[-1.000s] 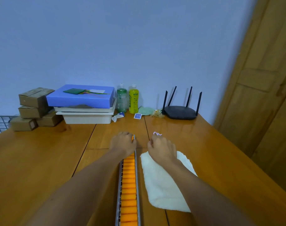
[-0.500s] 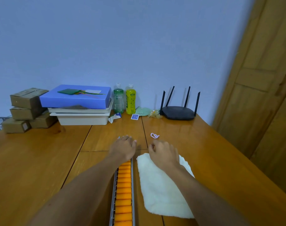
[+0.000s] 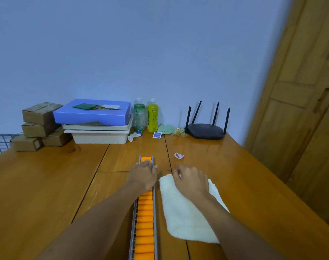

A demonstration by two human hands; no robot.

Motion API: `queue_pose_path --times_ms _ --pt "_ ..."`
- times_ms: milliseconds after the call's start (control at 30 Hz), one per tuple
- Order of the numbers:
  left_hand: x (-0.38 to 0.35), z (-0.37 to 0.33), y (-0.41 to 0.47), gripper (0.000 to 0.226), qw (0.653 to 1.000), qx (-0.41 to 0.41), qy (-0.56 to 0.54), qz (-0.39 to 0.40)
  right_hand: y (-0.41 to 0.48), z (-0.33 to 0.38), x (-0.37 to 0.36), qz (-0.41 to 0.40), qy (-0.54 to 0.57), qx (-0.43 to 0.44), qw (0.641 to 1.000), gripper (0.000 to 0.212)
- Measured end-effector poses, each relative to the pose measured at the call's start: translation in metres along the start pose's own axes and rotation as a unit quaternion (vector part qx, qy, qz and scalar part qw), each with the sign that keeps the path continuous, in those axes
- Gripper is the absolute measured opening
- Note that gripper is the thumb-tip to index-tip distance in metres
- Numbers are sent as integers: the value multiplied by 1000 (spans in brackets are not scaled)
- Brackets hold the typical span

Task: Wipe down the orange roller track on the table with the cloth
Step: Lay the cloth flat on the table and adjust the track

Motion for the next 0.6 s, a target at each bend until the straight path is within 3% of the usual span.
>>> queue_pose_path --times_ms 600 --pt "8 3 -67 65 999 10 22 44 -53 16 19 5 2 -14 1000 33"
Point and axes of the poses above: each hand's wrist, its own y-axis towards the middle knuckle, its own x-axis out of the back of the hand, z = x × y, the point moved 1 cm from there along y, towards the middle knuckle, and after that the axes turned 15 degrees about x, right-handed, at the moved point
